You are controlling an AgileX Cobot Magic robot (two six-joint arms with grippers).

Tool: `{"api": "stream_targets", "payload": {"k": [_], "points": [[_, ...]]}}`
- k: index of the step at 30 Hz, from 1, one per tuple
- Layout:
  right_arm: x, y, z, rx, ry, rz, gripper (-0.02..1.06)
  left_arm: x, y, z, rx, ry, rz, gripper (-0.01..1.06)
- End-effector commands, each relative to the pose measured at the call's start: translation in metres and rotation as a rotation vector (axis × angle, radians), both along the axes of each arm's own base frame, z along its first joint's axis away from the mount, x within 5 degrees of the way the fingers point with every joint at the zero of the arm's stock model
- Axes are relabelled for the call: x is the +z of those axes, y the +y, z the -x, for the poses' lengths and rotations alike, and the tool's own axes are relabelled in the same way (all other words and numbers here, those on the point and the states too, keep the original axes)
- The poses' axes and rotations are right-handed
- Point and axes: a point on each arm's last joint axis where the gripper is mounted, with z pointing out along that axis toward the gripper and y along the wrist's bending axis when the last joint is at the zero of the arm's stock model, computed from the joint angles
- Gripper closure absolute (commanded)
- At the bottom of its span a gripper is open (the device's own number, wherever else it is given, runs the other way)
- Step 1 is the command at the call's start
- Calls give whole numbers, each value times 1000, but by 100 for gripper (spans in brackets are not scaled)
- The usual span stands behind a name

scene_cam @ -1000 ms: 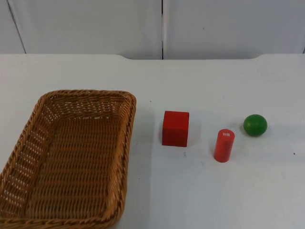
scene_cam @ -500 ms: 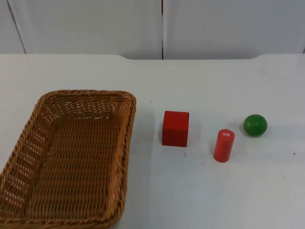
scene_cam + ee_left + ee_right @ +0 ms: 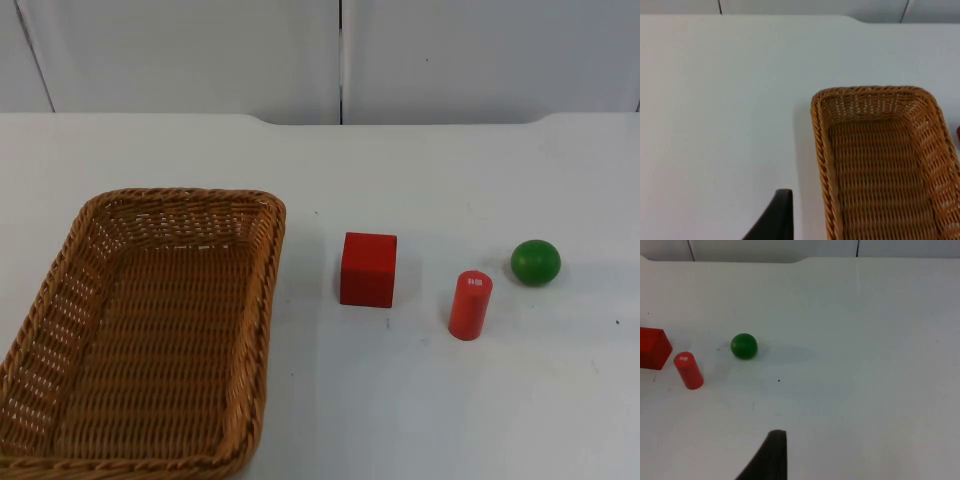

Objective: Pick up the basket with the left hand and place the object to the left of the red cylinder into the basket with the right hand.

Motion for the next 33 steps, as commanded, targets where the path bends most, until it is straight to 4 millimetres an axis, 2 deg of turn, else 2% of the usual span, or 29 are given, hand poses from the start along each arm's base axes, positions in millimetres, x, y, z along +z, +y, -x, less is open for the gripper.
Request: {"api": "stream_targets", "payload": {"k": [1, 9, 15, 19, 25, 33], "points": [[-1, -1, 0, -8, -2, 6, -1, 1, -1, -5, -2, -9, 11, 0], [0, -1, 0, -7, -13, 8, -1, -5, -1, -16, -2, 46, 24, 0], [15, -1, 2, -3, -78, 24, -1, -5, -1, -16, -2, 47, 24, 0], [28, -2, -6, -8, -74, 53, -1, -5, -1, -16, -2, 47, 24, 0], [57, -1, -30, -5, -45, 55, -1, -6, -1, -16, -4, 55, 25, 0], [65, 0, -57, -4, 39, 51, -1, -7, -2, -15, -9, 77, 25, 0]]}}
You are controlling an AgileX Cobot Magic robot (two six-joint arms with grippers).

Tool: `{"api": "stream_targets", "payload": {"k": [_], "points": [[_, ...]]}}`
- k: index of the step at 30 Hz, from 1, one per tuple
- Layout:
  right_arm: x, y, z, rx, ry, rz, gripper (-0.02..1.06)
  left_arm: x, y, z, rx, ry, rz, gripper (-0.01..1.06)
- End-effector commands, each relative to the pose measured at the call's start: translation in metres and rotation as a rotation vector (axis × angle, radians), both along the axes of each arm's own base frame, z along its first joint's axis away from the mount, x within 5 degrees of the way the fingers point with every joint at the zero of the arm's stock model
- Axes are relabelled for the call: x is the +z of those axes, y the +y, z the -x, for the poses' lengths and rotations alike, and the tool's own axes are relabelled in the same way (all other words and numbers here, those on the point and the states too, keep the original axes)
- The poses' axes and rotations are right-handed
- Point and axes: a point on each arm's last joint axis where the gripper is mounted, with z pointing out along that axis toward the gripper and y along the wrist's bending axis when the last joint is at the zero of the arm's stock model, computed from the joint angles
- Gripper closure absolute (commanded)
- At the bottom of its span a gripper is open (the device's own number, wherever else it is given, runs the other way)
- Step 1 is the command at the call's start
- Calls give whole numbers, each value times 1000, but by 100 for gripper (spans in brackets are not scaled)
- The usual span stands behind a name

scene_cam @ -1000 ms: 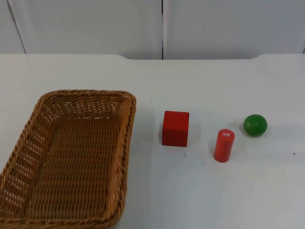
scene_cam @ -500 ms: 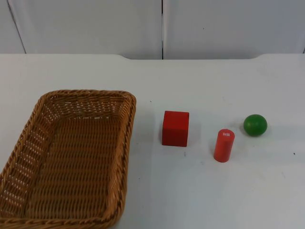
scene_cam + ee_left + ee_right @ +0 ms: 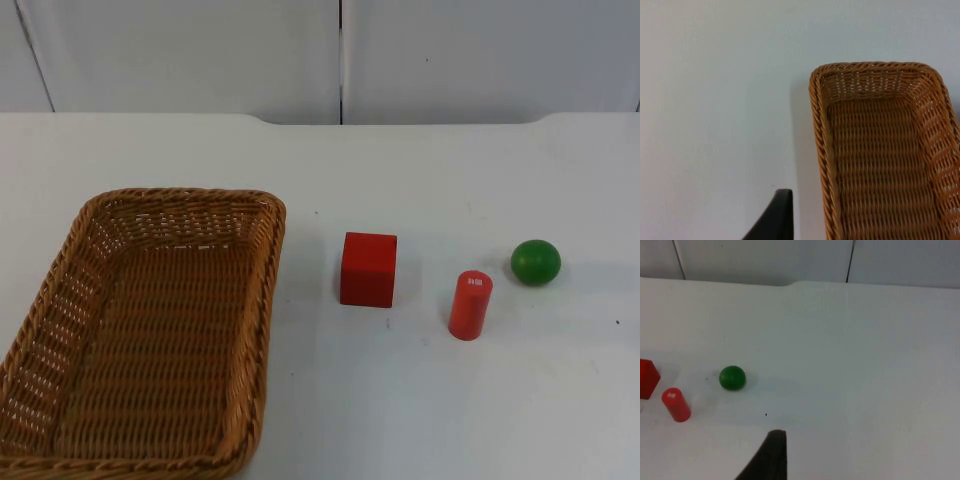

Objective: Pick up the basket with the left hand and place the object to the left of the red cylinder into the basket with the right hand.

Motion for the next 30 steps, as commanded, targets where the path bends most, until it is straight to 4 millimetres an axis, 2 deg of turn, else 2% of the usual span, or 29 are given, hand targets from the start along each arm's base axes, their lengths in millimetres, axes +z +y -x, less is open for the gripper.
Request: {"api": "stream_targets", "payload": {"k": [1, 9, 15, 24, 30], "points": [[4, 1, -12, -1, 5, -8, -1, 1, -1, -1, -7, -1, 12, 0], [6, 2, -24, -9, -16, -23, -1, 1, -1, -1, -7, 5, 12, 0], [12, 2, -32, -8, -21, -23, -1, -7, -1, -11, -7, 64, 14, 0], [31, 3, -59, -7, 0, -22, -1, -39, 0, -45, -8, 278, 13, 0], [35, 4, -80, -6, 46, -16, -1, -55, 1, -62, -10, 342, 2, 0]]}}
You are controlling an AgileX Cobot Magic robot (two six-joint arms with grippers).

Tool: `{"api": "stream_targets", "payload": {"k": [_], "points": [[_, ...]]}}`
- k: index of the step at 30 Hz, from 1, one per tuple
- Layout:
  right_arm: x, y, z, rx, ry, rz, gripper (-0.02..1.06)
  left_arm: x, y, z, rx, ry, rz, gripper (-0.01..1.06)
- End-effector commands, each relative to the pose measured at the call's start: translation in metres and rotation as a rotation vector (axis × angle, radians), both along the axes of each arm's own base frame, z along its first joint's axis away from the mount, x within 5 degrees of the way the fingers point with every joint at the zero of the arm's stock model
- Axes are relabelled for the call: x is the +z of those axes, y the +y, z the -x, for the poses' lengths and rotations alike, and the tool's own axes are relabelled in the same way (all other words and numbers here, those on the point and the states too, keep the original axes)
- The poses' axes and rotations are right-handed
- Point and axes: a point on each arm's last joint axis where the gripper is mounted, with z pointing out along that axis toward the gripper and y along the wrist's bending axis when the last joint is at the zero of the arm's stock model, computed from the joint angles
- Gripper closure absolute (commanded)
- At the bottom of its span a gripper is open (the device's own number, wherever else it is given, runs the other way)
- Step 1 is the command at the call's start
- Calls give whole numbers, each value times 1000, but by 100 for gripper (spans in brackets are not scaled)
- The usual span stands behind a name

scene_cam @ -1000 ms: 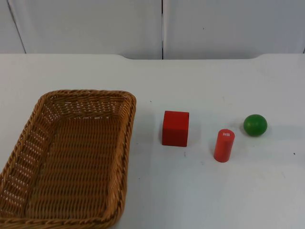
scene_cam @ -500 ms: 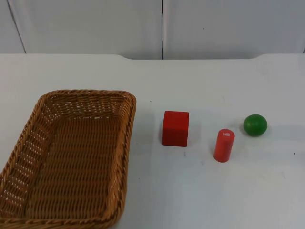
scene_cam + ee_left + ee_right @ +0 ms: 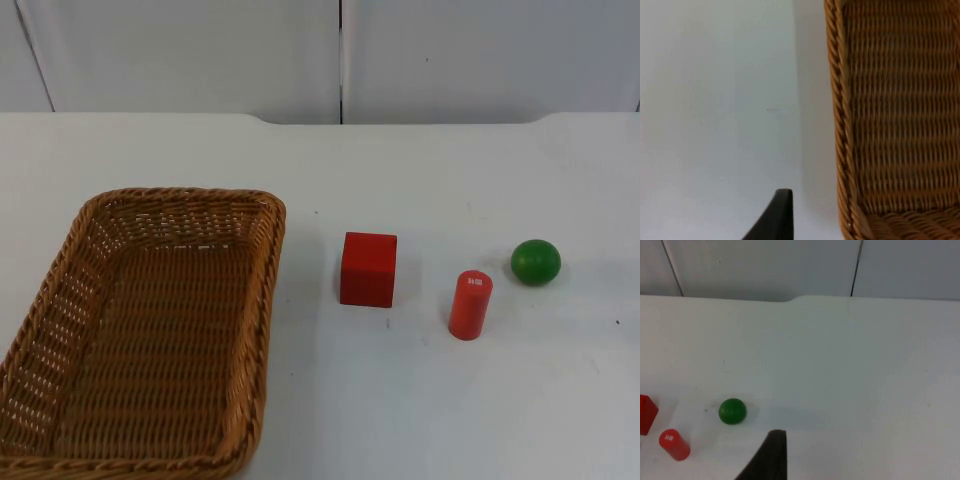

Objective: Pick up the basket with the left hand and place the object to the left of the red cylinder into the basket with the right hand.

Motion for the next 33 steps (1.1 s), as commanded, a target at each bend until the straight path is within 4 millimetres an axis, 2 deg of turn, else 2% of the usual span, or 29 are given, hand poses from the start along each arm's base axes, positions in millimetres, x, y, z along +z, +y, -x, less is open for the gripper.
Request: {"api": "stream_targets", "payload": {"k": [1, 5, 9, 13, 15, 18, 19, 23, 25, 29, 33], "points": [[2, 0, -10, -3, 11, -2, -1, -5, -1, -9, -13, 7, -5, 0], [-4, 1, -21, -1, 54, 2, -1, -13, 0, -21, -12, 37, -7, 0], [-4, 1, -22, 4, 58, 10, -1, -17, 0, -35, -38, 48, -26, 0], [-4, 1, -22, 5, 53, 12, -1, -27, 2, -67, -68, 79, -50, 0], [-4, 1, -22, 5, 53, 14, -1, -29, 3, -74, -73, 91, -54, 0], [-4, 0, -22, 4, 53, 16, -1, -44, 7, -93, -71, 147, -36, 0], [-4, 0, -22, 4, 53, 16, -1, -44, 7, -93, -71, 147, -36, 0], [-4, 0, -22, 4, 53, 16, -1, -71, 4, -110, -146, 210, 25, 0], [-4, 0, -22, 4, 53, 16, -1, -75, 3, -111, -152, 215, 35, 0], [-4, 0, -22, 5, 53, 18, -1, -100, 1, -123, -186, 274, 71, 0], [-3, 0, -21, 6, 48, 18, -1, -112, 2, -130, -202, 300, 61, 0]]}}
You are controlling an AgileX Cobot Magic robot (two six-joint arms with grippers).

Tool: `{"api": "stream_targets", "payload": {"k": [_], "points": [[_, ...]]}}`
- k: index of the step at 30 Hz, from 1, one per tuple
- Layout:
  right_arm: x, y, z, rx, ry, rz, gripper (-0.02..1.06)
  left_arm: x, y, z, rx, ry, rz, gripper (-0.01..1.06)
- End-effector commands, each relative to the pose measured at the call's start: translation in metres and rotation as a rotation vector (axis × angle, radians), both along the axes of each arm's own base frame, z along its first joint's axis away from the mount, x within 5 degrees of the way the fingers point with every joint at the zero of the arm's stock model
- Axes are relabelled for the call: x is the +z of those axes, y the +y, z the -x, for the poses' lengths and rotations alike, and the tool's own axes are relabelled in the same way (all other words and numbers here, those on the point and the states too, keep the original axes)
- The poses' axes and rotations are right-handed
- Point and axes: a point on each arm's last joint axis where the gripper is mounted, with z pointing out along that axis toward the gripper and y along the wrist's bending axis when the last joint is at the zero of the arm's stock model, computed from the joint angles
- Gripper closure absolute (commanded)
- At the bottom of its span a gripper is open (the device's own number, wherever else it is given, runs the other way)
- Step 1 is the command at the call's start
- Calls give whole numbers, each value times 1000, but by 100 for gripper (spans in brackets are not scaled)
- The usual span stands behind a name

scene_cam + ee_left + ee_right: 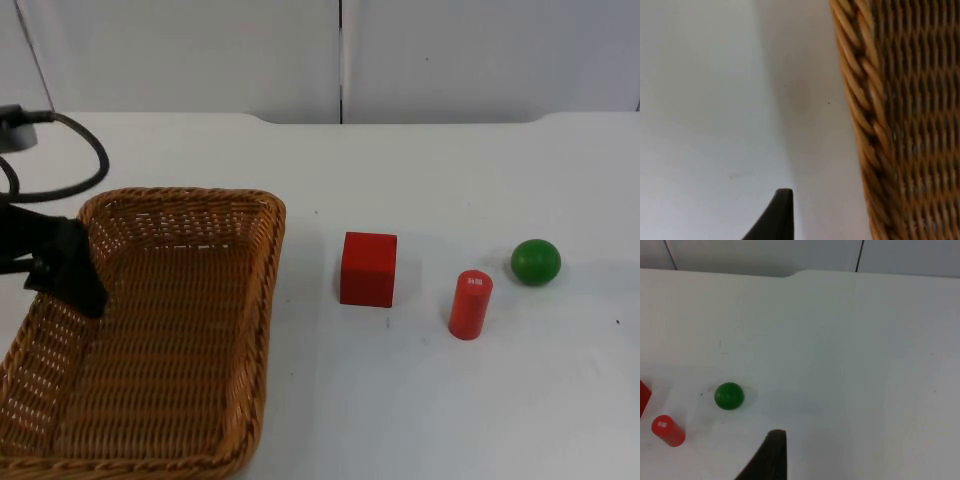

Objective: Pick up the basket with the left hand and place the object to the left of the red cylinder into the basket with the right hand.

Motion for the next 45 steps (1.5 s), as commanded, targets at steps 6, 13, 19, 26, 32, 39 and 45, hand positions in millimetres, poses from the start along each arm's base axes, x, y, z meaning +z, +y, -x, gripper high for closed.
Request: {"api": "stream_targets", "payload": {"k": [6, 13, 19, 26, 32, 39, 45], "points": [[4, 0, 1, 3, -23, 5, -1, -14, 1, -15, -5, 3, -1, 0], [4, 0, 1, 3, -23, 4, -1, -28, -2, -20, -18, 16, 38, 0], [4, 0, 1, 3, -23, 4, -1, -38, -2, -21, -7, 30, 37, 3], [4, 0, 1, 3, -23, 4, -1, -46, -2, -21, 7, 51, 48, 21], [4, 0, 1, 3, -23, 4, -1, -45, -3, -21, 27, 57, 60, 45], [4, 0, 1, 4, -23, 6, -1, -45, -4, -21, 59, 67, 81, 90], [4, 0, 1, 4, -23, 6, -1, -44, -5, -20, 94, 88, 104, 105]]}}
